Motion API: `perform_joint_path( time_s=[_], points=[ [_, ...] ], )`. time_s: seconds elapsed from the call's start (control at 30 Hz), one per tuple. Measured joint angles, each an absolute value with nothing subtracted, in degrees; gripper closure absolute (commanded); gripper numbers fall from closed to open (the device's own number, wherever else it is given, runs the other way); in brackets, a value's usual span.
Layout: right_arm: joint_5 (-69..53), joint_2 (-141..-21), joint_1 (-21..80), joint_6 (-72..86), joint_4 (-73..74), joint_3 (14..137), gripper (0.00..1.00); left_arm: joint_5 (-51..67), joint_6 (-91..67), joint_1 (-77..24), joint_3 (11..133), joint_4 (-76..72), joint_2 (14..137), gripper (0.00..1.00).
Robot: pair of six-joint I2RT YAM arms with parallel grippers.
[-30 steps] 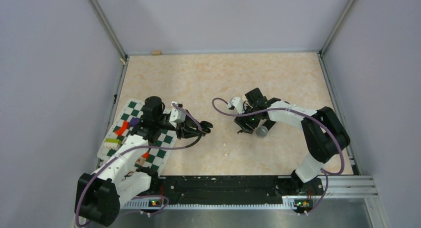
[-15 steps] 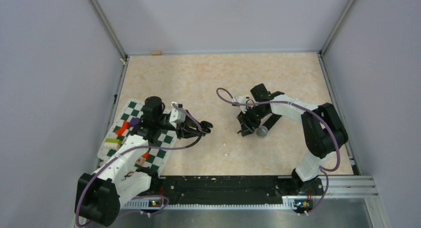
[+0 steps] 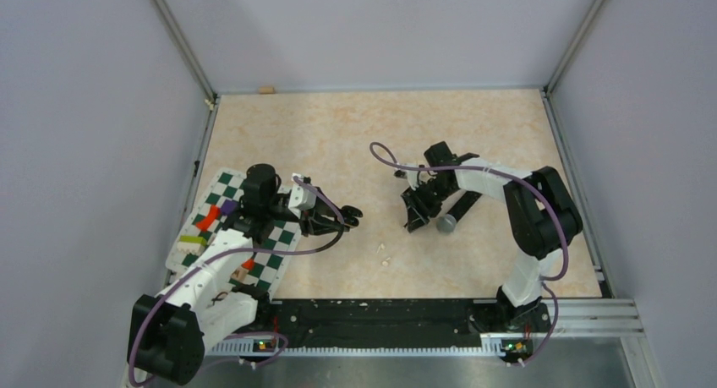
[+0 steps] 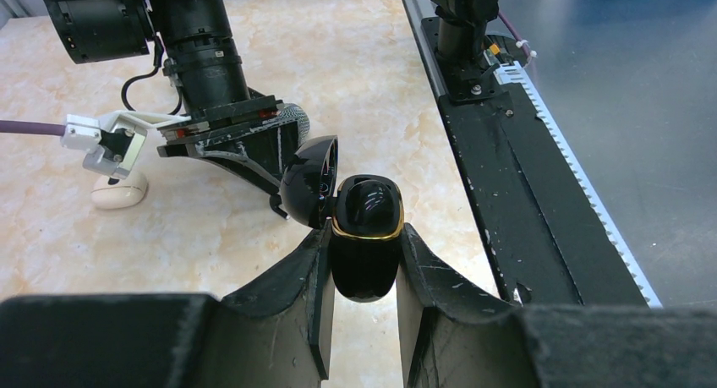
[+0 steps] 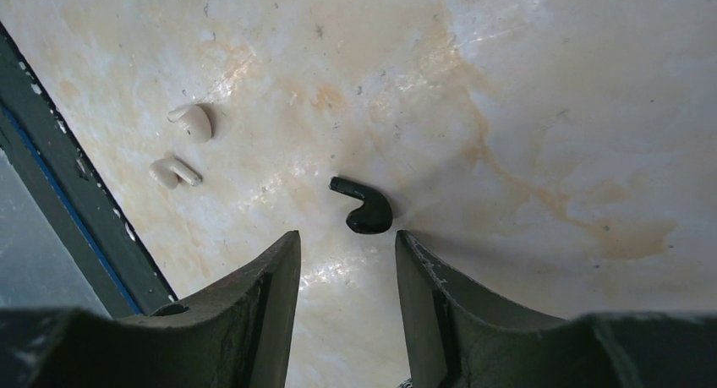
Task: Insert the wireless bluetooth earbuds into the charging case
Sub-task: Open the charging case.
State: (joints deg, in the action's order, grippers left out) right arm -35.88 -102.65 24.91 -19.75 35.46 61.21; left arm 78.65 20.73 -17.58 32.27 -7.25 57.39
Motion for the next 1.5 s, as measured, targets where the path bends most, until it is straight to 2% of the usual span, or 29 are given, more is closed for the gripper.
perform_joint_path(
  time_s=[0.33,1.03,1.5],
  points=[
    [-35.75,-103.26,23.46,-18.15,33.93,61.87,0.54,78.65,20.75,-17.58,32.27,-7.25,57.39,1.00],
    [-38.59,-105.69,23.44,-18.68,33.56,63.51,0.61,78.65,20.91,-17.58,32.27,-7.20,57.36,1.00],
    [-38.92,-105.75,23.51,-20.51,34.11,63.55,0.58,78.65,21.21,-17.58,32.27,-6.44,57.36,1.00]
  ],
)
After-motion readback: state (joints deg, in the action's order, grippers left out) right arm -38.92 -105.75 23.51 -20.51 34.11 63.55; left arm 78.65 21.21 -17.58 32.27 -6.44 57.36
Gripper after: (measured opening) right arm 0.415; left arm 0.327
